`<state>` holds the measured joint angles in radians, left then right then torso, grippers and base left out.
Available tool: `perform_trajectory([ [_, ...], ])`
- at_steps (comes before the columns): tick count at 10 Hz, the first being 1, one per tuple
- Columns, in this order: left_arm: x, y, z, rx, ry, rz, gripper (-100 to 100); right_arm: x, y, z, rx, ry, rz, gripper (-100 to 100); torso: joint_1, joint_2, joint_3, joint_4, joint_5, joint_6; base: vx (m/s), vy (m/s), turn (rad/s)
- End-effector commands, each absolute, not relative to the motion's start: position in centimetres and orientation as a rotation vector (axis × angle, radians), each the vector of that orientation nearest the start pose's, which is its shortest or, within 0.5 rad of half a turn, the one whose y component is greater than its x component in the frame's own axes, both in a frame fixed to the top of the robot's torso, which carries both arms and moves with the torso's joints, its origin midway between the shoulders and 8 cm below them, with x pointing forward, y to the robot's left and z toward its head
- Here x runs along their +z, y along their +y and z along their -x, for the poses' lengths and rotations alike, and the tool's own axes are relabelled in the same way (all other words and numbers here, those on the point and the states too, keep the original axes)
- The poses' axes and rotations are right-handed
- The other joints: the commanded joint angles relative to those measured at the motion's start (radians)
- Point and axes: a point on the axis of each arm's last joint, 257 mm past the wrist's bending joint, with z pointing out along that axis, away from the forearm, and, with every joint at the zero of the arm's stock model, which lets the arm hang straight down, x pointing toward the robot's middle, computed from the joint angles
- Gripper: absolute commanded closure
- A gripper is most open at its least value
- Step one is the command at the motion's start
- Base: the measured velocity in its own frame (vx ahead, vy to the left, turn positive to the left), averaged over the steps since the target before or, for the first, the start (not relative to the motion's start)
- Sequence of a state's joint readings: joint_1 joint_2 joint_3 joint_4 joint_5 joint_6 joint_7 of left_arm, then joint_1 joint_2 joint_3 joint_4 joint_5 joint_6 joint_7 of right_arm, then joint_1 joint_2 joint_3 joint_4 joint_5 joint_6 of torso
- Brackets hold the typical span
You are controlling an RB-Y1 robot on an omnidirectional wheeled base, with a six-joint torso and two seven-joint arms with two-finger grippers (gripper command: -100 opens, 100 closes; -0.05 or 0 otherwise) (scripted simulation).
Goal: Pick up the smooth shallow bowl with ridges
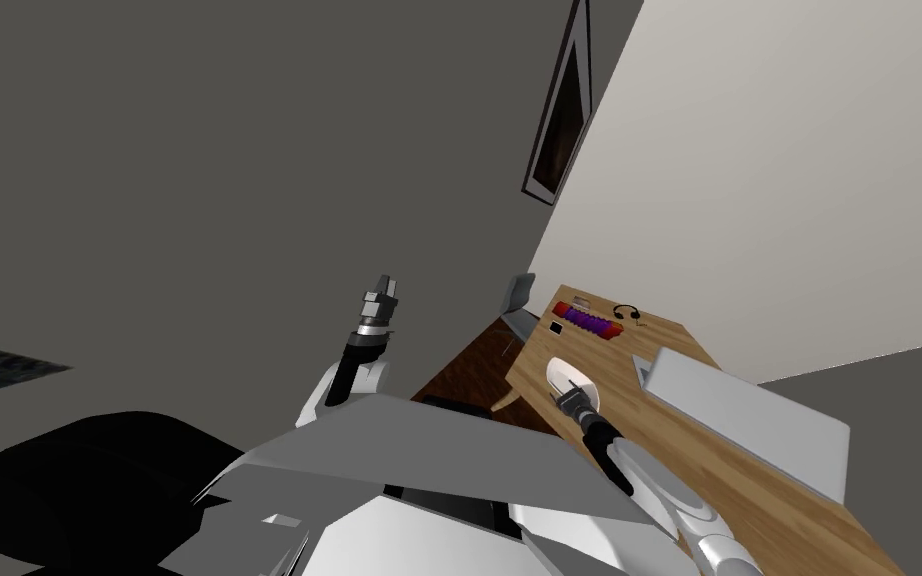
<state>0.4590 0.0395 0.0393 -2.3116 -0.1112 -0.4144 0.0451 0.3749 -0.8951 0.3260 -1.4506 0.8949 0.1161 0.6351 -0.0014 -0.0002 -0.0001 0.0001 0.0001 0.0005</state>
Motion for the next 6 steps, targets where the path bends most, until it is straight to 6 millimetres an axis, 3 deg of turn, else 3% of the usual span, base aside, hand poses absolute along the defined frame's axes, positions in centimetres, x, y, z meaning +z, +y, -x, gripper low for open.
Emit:
perform_trajectory([
  [1,3.5,27.4,-35.5,-1.238,0.702,0.590,0,-43.8,-50.8,-31.0,-0.671,2.139,0.958,-100,0.000,0.000,0.000,0.000,0.000,0.000,0.019,-0.017,0.090],
  [6,3.5,27.4,-35.5,-1.238,0.702,0.590,0,-45.7,-54.1,-27.3,-0.784,2.179,1.126,-100,0.000,0.001,0.000,0.000,0.000,0.000,0.013,-0.015,0.051],
])
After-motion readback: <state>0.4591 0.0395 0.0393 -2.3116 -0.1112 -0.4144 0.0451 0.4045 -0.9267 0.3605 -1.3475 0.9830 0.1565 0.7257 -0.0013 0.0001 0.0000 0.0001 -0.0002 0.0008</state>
